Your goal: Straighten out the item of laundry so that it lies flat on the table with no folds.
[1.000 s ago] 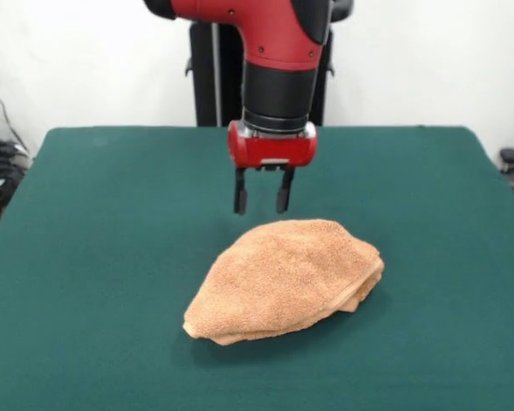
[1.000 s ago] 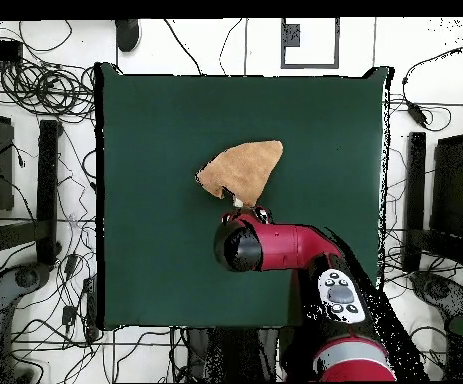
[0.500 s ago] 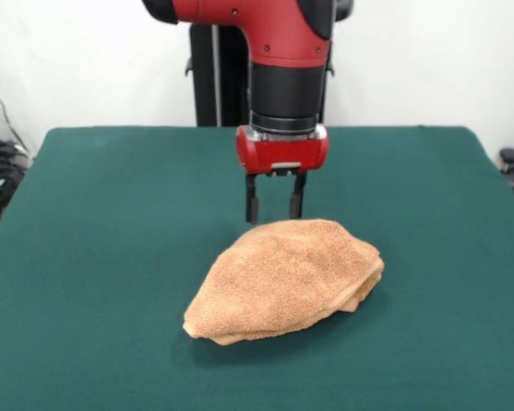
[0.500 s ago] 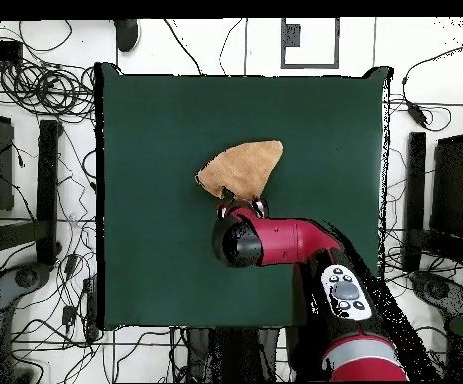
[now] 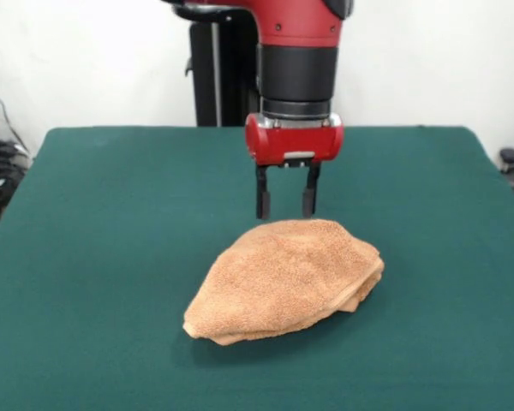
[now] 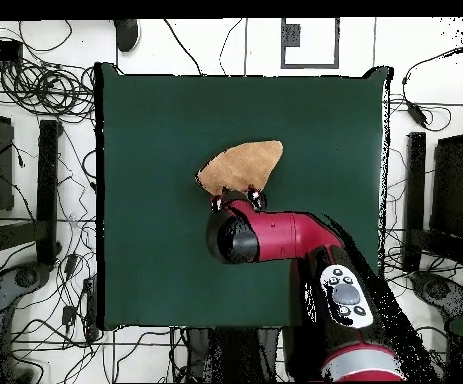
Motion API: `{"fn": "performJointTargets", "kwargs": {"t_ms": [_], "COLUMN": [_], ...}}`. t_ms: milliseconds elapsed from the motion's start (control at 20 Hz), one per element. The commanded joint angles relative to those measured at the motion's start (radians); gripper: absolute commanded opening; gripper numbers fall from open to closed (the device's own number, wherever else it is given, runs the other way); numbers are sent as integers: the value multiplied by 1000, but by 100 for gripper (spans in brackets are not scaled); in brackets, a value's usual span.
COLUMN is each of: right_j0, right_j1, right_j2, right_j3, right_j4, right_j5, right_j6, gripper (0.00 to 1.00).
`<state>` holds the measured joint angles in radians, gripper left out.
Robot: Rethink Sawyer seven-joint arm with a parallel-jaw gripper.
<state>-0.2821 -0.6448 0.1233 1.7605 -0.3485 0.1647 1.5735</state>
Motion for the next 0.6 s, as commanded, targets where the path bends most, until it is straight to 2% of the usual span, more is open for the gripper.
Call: {"fn": "performJointTargets", "kwargs": {"t_ms": [50,600], "right_j0": [47,44], "right_j1": [-28,-87], "right_j2": [75,82], "right_j3": [-31,0], "right_j4": [8,30], "right_j5": [140,178], "right_j6": [50,65], "gripper": [100,100]}}
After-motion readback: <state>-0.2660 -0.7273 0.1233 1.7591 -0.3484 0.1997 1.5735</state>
